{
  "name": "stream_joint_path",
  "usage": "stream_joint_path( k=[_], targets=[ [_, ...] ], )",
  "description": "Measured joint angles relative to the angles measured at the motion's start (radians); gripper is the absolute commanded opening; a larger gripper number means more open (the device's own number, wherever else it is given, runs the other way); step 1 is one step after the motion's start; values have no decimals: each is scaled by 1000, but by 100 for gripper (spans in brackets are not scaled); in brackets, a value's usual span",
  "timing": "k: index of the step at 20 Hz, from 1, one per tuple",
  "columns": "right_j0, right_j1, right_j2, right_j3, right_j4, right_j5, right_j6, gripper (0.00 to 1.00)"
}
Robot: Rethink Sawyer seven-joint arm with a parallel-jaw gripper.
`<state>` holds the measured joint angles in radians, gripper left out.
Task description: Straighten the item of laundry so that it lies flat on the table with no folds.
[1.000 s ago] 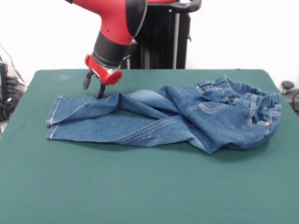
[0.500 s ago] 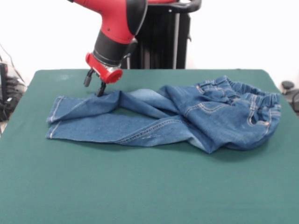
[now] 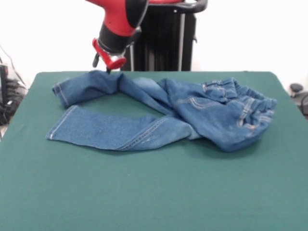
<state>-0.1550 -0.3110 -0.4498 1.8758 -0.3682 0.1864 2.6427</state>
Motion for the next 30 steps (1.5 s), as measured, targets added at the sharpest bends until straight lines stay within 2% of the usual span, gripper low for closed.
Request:
stream_joint_path(
  k=[7,15,20,25,26,30],
  targets=[
    [-52,0,0,56,-6,99,0,100],
    [-59,0,3,70,-32,101,0,100],
    [-50,-15,10,71,-81,92,0,100],
    [-105,-101,63,91,-126,89,0,100],
    [-156,-151,106,104,-139,89,0,100],
    [-234,-222,174,120,-162,89,0,100]
  ],
)
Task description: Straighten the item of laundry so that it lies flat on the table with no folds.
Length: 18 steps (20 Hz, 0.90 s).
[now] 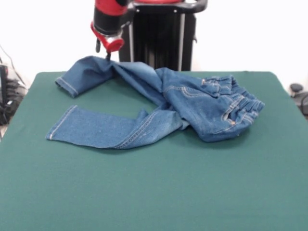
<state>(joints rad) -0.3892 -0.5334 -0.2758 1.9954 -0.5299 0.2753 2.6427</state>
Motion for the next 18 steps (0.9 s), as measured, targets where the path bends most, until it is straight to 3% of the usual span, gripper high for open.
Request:
stream_joint_path(
  k=[6,18],
  targets=[
    [-86,-63,116,0,-69,-40,0,100],
    [-159,-59,302,-8,-84,-57,0,100]
  ],
)
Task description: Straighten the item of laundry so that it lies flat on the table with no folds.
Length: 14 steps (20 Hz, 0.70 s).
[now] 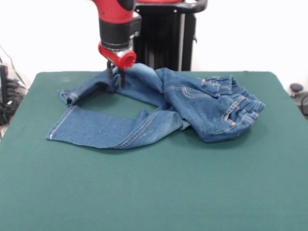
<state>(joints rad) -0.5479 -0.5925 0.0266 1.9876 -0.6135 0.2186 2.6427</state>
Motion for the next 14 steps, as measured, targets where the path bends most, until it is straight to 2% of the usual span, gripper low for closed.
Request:
stream_joint_path(
  k=[14],
  targets=[
    [10,0,53,-51,0,0,0,100]
  ],
)
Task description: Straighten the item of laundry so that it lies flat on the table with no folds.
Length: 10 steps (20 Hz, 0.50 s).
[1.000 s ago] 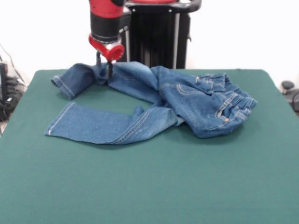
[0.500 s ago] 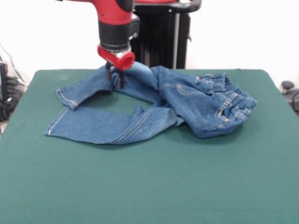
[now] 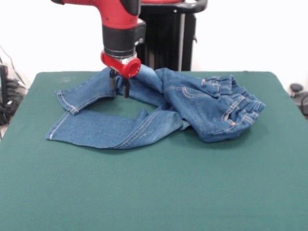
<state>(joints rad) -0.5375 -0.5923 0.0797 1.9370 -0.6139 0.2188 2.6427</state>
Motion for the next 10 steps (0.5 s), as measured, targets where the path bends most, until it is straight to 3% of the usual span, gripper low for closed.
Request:
stream_joint_path(
  k=[10],
  targets=[
    [-3,-32,10,-10,0,0,0,100]
  ],
)
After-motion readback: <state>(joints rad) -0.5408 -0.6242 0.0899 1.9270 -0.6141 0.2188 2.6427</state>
